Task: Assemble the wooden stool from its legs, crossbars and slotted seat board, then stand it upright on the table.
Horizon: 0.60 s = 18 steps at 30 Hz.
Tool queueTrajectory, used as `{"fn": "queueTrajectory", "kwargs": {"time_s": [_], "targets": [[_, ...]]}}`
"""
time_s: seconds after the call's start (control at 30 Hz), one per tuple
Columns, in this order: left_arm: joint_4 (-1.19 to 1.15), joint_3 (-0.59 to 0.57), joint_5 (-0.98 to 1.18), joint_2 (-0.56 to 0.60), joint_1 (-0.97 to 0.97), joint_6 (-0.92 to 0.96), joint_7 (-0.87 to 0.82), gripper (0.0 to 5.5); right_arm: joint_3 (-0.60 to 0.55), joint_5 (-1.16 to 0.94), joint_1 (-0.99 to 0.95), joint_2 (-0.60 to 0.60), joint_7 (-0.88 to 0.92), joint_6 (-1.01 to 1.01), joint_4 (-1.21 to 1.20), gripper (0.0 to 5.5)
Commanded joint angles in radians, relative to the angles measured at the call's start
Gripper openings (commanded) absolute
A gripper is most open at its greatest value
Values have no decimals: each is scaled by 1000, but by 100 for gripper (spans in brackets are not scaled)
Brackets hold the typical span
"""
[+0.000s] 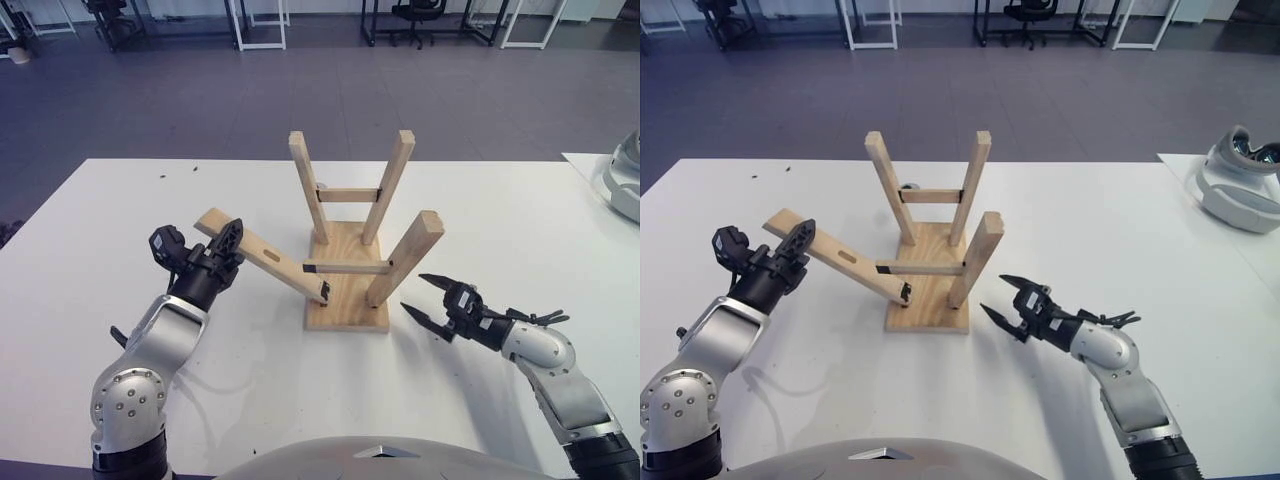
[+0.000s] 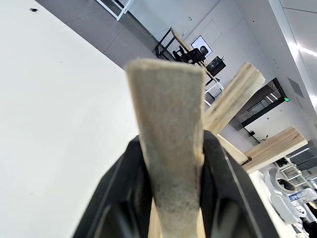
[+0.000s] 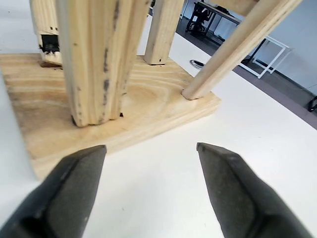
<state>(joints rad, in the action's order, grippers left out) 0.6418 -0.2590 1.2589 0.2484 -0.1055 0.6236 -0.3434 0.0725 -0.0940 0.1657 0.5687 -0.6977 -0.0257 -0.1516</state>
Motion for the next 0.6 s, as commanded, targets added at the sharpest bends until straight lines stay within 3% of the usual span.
{"fn": "queueTrajectory", "kwargs": {"time_s": [0.03,0.2,0.53,0.6], "targets": [[14,24,-79,42,-15,30,-34,103,72,126,-48,-14,48,-12,59,340],[36,29,-129,73,-11,41,-62,103,207,282,-97,-42,77,-68,111,340],[63,145,-259,140,-15,126,-99,103,200,161,-78,-60,33,-95,30,340],[58,209,-345,158,10,134,-89,103,140,132,-87,-53,56,-81,34,340]]}}
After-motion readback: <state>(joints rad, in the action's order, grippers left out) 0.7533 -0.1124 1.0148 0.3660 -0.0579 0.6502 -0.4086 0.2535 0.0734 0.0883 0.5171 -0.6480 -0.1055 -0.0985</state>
